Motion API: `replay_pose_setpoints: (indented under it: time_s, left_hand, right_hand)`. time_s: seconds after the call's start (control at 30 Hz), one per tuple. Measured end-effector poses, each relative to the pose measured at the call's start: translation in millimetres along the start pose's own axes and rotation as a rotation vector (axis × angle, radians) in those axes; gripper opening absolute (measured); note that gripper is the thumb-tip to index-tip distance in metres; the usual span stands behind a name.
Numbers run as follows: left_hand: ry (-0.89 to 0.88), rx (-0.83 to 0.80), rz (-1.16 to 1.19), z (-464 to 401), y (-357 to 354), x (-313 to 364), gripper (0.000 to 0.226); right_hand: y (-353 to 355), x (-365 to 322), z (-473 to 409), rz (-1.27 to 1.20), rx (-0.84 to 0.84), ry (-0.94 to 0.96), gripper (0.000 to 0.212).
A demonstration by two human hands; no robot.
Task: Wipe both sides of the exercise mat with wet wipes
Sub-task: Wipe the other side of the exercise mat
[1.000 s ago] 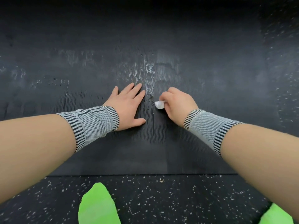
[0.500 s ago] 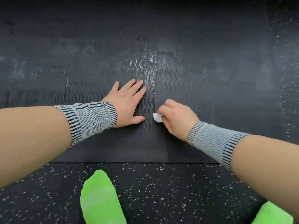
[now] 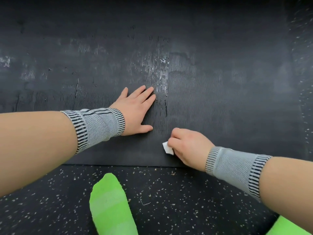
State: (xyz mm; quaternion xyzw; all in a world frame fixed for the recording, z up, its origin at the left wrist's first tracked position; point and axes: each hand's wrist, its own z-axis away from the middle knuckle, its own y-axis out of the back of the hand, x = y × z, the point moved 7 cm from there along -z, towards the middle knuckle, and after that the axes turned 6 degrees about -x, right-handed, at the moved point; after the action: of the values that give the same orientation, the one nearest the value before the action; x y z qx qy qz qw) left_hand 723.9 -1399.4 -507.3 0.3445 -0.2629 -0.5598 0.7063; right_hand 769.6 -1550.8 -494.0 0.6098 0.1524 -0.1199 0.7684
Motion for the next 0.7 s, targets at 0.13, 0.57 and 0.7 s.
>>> replay_pose_setpoints:
  time_s: [0.13, 0.57, 0.7]
  left_hand:
    - [0.003, -0.001, 0.004, 3.5, -3.8, -3.6, 0.1]
    - [0.018, -0.019, 0.027, 10.4, -11.4, -14.3, 0.091]
    - [0.011, -0.016, 0.038, 9.2, -11.5, -13.3, 0.091]
  right_hand:
    - [-24.6, -30.9, 26.5, 0.026, -0.148, 0.115, 0.032]
    - [-13.1, -30.8, -0.9, 0.056, -0.077, 0.154, 0.026]
    - [-16.5, -34.9, -1.1, 0.055, -0.143, 0.218, 0.025]
